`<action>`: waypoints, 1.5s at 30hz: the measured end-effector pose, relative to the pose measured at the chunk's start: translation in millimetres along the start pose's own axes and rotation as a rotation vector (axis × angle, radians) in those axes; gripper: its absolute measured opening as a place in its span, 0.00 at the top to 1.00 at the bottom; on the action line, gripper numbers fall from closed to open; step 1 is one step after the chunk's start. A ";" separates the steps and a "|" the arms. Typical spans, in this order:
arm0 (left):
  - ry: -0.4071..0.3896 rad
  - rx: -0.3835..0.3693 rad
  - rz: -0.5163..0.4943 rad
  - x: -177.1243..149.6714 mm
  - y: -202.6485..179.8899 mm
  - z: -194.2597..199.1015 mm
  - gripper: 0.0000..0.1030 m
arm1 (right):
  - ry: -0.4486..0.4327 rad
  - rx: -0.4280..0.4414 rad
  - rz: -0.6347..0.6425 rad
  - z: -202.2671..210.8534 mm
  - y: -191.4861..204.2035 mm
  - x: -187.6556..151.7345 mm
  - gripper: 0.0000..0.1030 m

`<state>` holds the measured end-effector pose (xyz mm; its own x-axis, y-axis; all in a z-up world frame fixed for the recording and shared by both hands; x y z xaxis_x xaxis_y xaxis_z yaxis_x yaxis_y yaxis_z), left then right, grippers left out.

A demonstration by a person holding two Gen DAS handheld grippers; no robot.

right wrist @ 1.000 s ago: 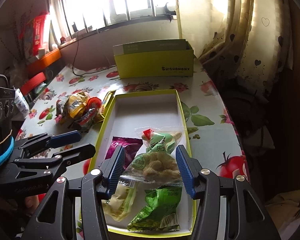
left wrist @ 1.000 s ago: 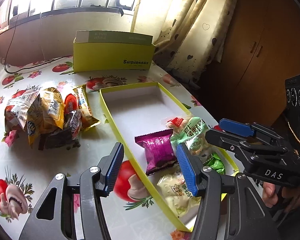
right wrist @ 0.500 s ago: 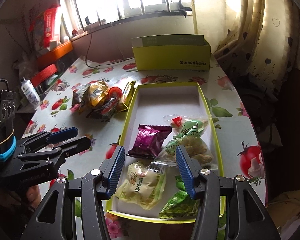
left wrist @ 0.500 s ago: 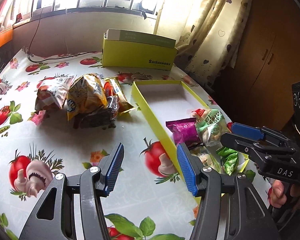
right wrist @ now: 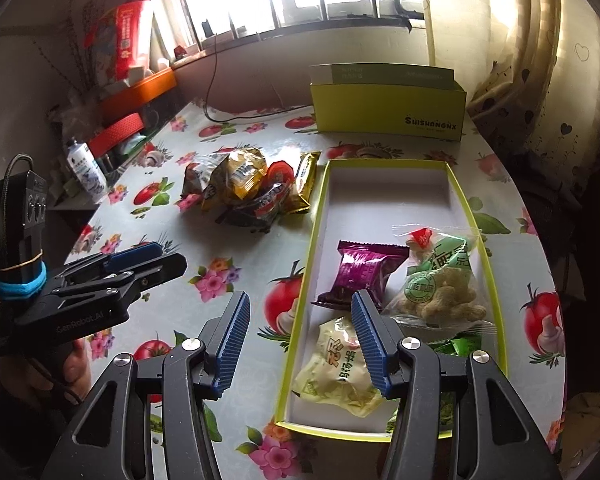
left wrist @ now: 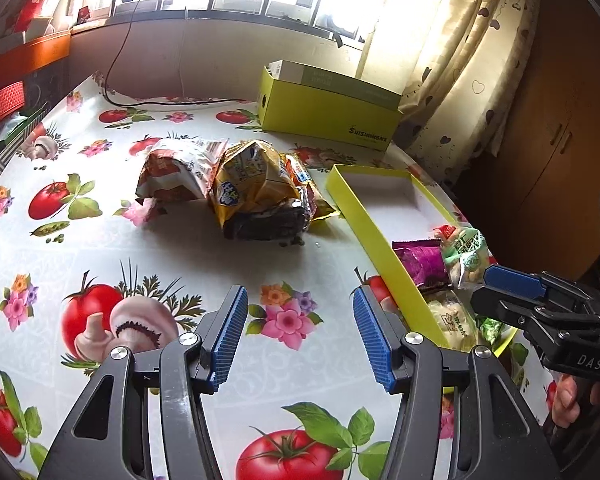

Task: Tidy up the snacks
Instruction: 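Move both open tools over the pile of chip bags, then grasp the white-orange chip bag with the left tool while the right tool grasps the yellow chip bag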

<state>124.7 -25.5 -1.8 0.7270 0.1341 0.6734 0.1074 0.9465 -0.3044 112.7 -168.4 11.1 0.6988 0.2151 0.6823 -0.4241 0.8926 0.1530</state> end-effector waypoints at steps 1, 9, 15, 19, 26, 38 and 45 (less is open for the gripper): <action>0.000 0.001 0.004 0.2 2.5 0.4 0.46 | 0.001 0.006 0.001 -1.2 2.3 0.3 0.50; -0.011 0.026 0.040 3.5 26.1 4.1 0.46 | -0.007 0.029 -0.001 -8.2 14.7 8.5 0.50; -0.023 0.045 0.067 14.5 44.6 8.0 0.46 | -0.010 0.051 -0.002 -18.5 25.8 26.5 0.49; -0.033 0.056 0.077 25.8 56.3 9.3 0.46 | -0.002 0.079 -0.014 -31.9 34.2 40.9 0.48; -0.043 0.068 0.099 43.9 76.1 5.7 0.45 | 0.006 0.107 -0.010 -57.6 49.6 67.4 0.48; -0.052 0.077 0.101 79.5 95.4 -17.7 0.45 | 0.037 0.116 -0.066 -113.8 56.9 101.9 0.48; -0.048 0.084 0.096 95.7 102.8 -34.8 0.45 | 0.056 0.115 -0.118 -141.5 52.6 111.4 0.48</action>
Point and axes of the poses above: each gripper's, at about its wrist camera, not at the fingertips, and z roughly against the way its jaws point, y to its left, x to its top, the point moved 7 cm from there along -z, roughly the way its jaws point, and after that the axes turned 4 degrees about z, right-handed, at the moved point
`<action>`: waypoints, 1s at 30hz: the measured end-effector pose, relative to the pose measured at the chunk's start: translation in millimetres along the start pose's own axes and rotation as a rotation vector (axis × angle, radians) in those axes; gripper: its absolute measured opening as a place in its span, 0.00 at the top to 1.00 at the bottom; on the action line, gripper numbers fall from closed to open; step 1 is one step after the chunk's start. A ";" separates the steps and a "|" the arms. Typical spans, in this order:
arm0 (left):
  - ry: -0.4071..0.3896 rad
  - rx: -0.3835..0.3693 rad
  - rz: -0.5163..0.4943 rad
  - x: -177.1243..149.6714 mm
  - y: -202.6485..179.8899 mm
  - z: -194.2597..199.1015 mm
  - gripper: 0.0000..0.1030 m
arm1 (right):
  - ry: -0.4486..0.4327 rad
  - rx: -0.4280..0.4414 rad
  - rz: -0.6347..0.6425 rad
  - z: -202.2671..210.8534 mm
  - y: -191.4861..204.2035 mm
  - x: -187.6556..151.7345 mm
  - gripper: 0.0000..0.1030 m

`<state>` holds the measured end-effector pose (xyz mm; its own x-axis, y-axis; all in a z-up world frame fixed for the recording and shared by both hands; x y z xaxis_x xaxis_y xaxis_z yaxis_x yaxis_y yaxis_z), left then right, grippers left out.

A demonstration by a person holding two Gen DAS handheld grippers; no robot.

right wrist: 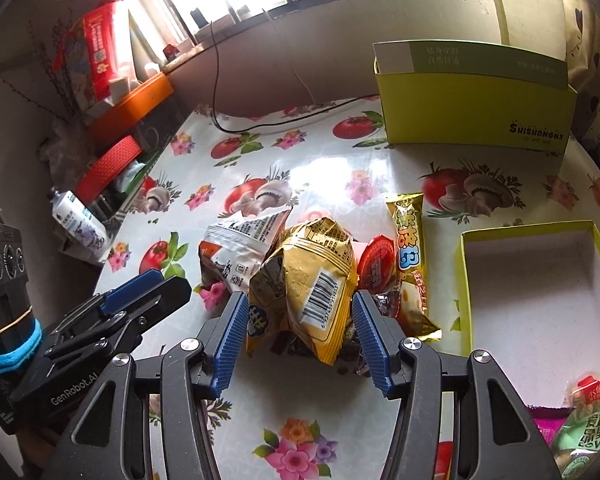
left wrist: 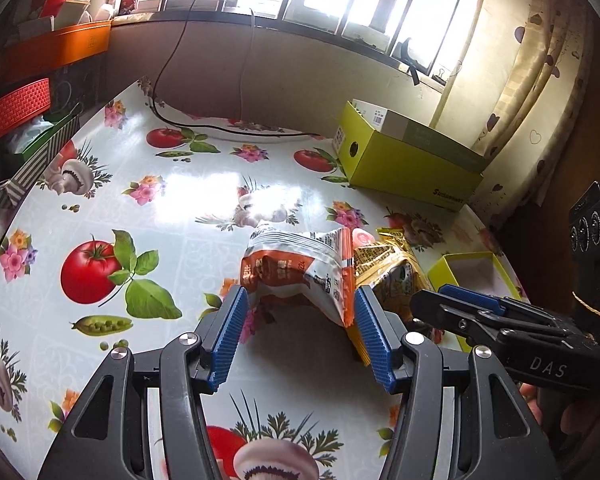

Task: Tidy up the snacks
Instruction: 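Grasp the white-orange chip bag with the left tool while the right tool grasps the yellow chip bag, then lift and carry both chip bags toward the yellow tray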

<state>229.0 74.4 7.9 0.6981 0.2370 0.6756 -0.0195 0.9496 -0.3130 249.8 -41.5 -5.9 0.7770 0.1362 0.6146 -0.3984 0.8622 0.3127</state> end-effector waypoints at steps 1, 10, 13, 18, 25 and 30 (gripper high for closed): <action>-0.001 0.002 0.000 2.8 0.6 -2.5 0.44 | 0.003 0.001 -0.007 -3.4 -0.8 1.5 0.48; -0.013 0.051 -0.006 44.3 2.1 -43.0 0.43 | 0.029 -0.023 -0.024 -26.5 -6.0 6.2 0.56; 0.013 0.089 -0.004 53.4 8.3 -65.5 0.43 | 0.037 -0.020 -0.012 -29.5 -3.5 4.7 0.59; 0.095 0.106 -0.004 42.4 17.3 -86.3 0.43 | 0.034 -0.021 0.011 -32.3 -1.0 4.4 0.71; 0.136 0.098 -0.053 6.0 19.7 -63.3 0.43 | 0.049 -0.006 0.061 -27.9 8.8 -7.3 0.76; 0.157 0.080 -0.108 -22.6 19.5 -32.4 0.43 | 0.080 0.030 0.112 -10.9 21.5 -34.8 0.78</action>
Point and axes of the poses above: each gripper's, at about its wrist camera, not at the fingertips, and z roughly against the way its jaws point, y to its left, x to its top, the point moved 7 cm from there along -z, roughly the way its jaws point, and after that the axes turned 4 degrees about z, right-handed, at the moved point
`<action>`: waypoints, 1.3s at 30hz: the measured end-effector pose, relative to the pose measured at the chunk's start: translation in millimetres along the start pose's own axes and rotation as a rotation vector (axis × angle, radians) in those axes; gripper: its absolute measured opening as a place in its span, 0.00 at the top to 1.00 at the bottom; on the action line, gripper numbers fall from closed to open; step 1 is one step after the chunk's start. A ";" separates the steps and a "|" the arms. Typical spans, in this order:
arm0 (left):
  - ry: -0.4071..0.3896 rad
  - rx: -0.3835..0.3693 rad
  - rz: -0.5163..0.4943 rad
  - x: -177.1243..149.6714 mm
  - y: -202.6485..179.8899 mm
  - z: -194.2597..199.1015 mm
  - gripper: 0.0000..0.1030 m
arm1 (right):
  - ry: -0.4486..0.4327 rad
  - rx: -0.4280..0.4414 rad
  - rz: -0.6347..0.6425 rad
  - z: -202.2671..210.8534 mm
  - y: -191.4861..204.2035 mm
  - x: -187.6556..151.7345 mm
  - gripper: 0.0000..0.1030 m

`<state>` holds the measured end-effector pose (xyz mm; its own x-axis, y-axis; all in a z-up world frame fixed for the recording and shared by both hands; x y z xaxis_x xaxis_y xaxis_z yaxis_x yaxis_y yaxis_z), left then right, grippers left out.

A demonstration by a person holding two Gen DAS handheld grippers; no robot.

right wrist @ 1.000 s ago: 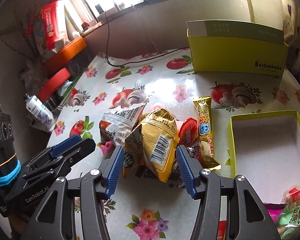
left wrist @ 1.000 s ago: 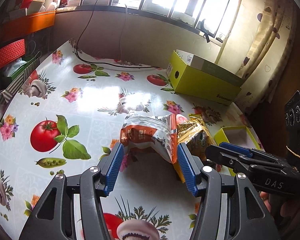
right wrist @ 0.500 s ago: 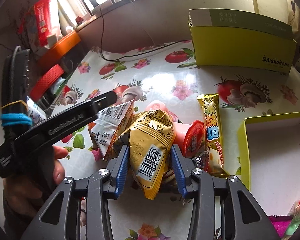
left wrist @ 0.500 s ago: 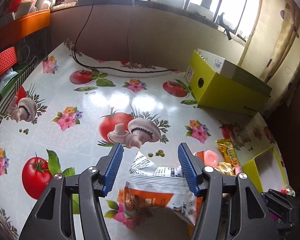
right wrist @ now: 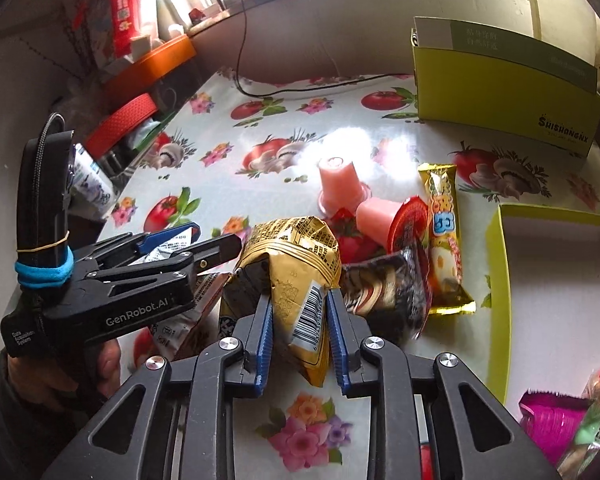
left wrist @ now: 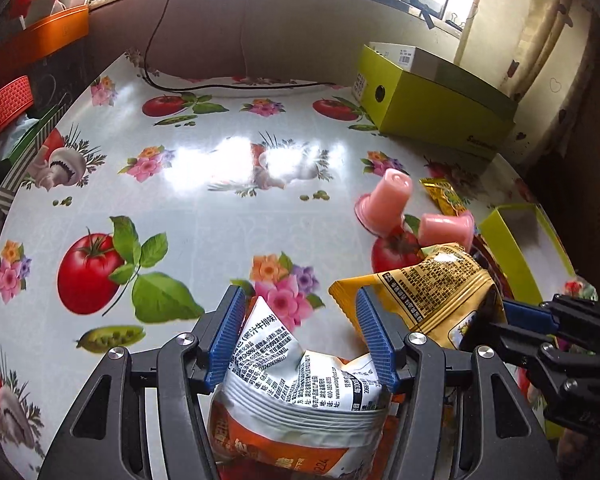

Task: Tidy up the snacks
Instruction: 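Lift and carry both chip bags toward the yellow tray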

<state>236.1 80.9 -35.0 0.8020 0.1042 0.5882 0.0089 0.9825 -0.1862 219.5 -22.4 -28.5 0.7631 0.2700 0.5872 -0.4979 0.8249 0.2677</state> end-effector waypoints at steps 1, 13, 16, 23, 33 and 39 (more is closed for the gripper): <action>0.001 -0.003 -0.018 -7.6 -1.5 5.1 0.43 | 0.008 0.006 0.013 3.8 3.3 -7.5 0.78; -0.086 0.039 -0.068 -62.3 -4.5 66.6 0.43 | 0.074 0.082 0.094 37.3 27.6 -68.8 0.69; -0.121 0.053 -0.011 -66.3 2.1 81.2 0.43 | 0.050 0.069 0.094 43.4 28.0 -65.2 0.54; -0.127 0.039 0.109 -79.6 8.8 87.4 0.36 | 0.009 0.104 0.034 40.9 28.5 -46.6 0.41; -0.135 0.038 0.233 -97.6 14.0 95.9 0.32 | 0.048 0.183 -0.010 15.1 37.6 -39.6 0.40; -0.125 0.027 0.290 -107.7 7.2 98.7 0.32 | 0.056 0.214 -0.008 7.2 45.0 -33.0 0.39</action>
Point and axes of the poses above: each gripper's, at about its wrist camera, not at the fingertips, and z roughly against the way its jaws point, y to its left, x to its top, the point moved 7 cm from there along -z, roughly the way its jaws point, and after that the axes turned 4 degrees about z, right-handed, at the moved point
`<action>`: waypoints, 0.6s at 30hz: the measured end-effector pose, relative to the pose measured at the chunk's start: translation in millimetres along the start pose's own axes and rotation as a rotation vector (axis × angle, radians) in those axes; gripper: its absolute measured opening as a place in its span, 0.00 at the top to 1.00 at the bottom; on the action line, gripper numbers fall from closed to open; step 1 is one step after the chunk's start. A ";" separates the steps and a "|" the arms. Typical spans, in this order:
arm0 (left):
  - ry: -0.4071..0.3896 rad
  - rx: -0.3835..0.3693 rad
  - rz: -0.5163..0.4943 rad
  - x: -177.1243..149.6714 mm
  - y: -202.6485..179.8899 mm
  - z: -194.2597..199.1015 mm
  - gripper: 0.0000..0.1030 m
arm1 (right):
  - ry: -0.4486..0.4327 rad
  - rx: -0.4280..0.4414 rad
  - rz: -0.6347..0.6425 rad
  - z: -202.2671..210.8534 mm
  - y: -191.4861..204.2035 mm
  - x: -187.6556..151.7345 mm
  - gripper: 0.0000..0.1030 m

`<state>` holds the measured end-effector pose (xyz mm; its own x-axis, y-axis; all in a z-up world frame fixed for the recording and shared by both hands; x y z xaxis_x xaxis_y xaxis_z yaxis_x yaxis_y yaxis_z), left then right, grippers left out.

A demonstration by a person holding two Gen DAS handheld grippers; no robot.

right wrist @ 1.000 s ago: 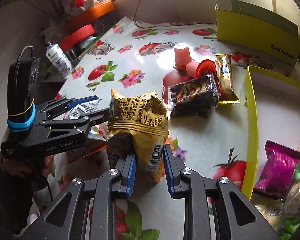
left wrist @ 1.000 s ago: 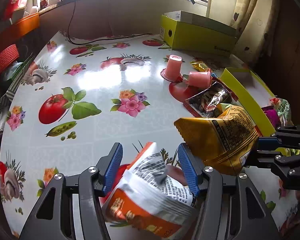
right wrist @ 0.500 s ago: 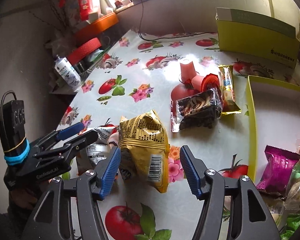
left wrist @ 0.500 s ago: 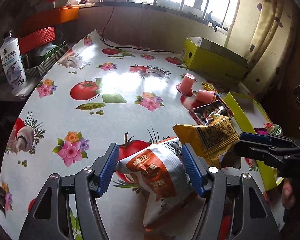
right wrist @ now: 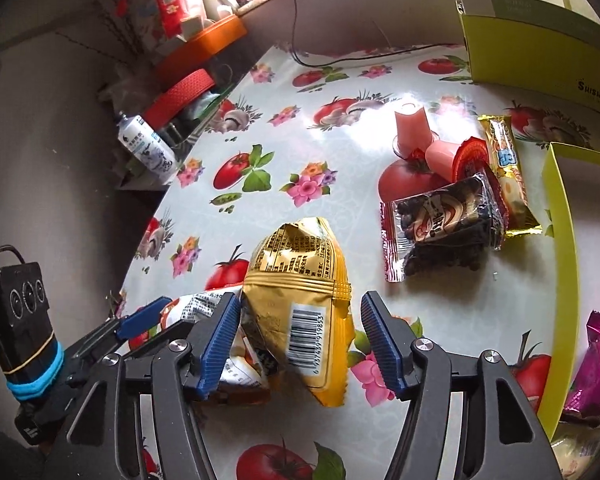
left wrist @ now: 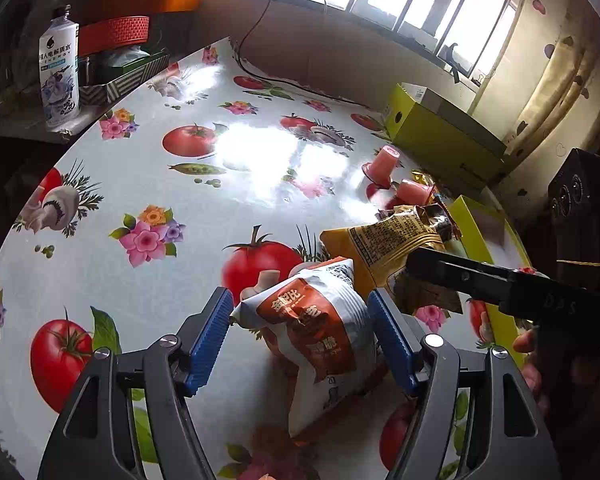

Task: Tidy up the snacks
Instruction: 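Lift and carry both chip bags toward the yellow tray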

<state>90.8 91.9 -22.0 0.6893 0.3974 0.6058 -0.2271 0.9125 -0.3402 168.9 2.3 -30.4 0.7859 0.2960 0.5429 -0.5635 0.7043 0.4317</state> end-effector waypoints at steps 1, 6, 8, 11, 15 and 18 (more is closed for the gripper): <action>-0.009 0.007 0.001 -0.1 -0.2 2.7 0.32 | 0.003 0.008 -0.004 -1.5 1.0 0.2 0.39; -0.094 0.032 -0.020 7.8 1.6 21.6 0.32 | 0.008 0.035 -0.024 -6.5 1.8 1.5 0.39; -0.095 0.029 -0.016 7.0 2.2 23.5 0.32 | 0.013 0.029 -0.032 -9.1 0.7 2.4 0.39; -0.047 0.006 -0.001 -1.8 -0.2 16.2 0.31 | 0.019 0.031 -0.055 -11.7 -1.3 3.4 0.39; 0.003 -0.011 0.040 -9.1 -0.4 0.3 0.31 | 0.023 0.018 -0.074 -13.6 -4.7 2.5 0.47; 0.019 -0.012 0.072 -12.1 0.6 -0.7 0.31 | 0.013 0.007 -0.074 -11.5 -7.4 1.7 0.52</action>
<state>82.8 87.6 -30.1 0.6845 0.4600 0.5656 -0.2685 0.8803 -0.3911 177.3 5.0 -41.0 0.8287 0.2520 0.4997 -0.5056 0.7200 0.4754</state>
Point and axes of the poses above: each gripper's, at about its wrist camera, not at the fingertips, and z roughly against the way its jaws point, y to its left, x to its top, the point moved 7 cm from there along -z, roughly the way its jaws point, and after that the axes turned 4 degrees about z, right-handed, at the moved point
